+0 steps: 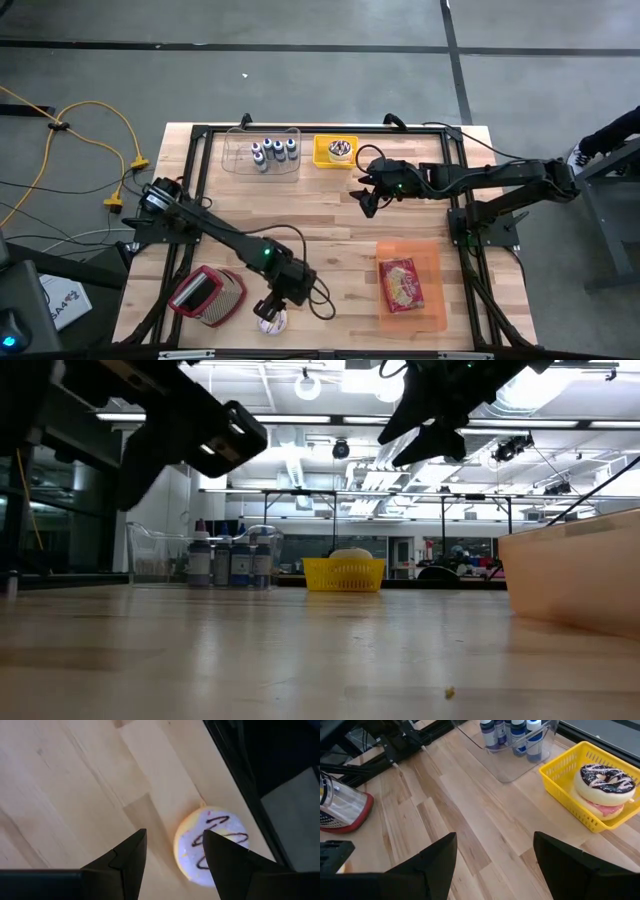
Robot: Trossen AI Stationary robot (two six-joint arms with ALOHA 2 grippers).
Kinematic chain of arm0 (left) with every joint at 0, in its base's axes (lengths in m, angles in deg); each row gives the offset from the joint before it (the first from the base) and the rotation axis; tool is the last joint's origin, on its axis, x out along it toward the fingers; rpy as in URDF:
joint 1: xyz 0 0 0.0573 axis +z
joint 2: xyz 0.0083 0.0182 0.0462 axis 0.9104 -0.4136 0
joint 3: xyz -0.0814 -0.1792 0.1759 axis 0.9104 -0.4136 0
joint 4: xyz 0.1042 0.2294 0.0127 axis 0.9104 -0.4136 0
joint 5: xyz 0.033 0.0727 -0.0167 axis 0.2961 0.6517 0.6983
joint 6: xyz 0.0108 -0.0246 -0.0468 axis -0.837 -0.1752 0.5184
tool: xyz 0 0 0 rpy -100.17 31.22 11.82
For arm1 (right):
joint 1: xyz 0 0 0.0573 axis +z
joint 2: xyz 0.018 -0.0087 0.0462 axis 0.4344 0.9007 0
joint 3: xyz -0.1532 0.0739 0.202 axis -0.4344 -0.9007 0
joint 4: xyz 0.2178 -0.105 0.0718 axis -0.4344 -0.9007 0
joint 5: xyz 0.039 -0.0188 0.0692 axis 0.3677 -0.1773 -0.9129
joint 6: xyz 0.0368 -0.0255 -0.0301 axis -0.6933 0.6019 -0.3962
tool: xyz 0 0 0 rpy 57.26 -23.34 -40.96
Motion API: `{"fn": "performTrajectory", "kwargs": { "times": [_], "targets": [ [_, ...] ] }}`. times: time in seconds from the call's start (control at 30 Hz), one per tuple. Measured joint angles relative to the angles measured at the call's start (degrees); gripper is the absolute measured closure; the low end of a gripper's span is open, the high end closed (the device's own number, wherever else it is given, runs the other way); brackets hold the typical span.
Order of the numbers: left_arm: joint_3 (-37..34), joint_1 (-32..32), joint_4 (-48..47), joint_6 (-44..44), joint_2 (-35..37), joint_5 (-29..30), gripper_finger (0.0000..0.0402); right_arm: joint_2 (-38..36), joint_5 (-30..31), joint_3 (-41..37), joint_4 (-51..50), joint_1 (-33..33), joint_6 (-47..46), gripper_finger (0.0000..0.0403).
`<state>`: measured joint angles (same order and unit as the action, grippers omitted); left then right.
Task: Pick & Place Food Item
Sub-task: Put the purple donut into the yellow bin
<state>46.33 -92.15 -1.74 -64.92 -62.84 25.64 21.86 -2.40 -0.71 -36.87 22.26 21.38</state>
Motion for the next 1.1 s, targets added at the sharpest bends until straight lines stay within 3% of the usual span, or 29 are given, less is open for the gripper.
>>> {"fn": "performTrajectory", "kwargs": {
  "times": [0.17, 0.43, 1.1],
  "targets": [
    [-0.01, -0.08, 0.80, -1.74, -0.33, -0.63, 0.0213, 0.00, -0.08, 0.00, 0.03, 0.00, 0.00, 0.0152],
    [-0.01, -3.64, 0.65, 0.55, -0.47, 6.74, 0.0213, 0.00, -0.09, 0.00, 0.49, 0.00, 0.00, 0.0152],
    [-0.08, -6.52, 0.61, 4.79, -4.83, 3.79, 0.0213, 0.00, -0.12, 0.00, 2.56, 0.00, 0.00, 0.0152]
  ]
}}
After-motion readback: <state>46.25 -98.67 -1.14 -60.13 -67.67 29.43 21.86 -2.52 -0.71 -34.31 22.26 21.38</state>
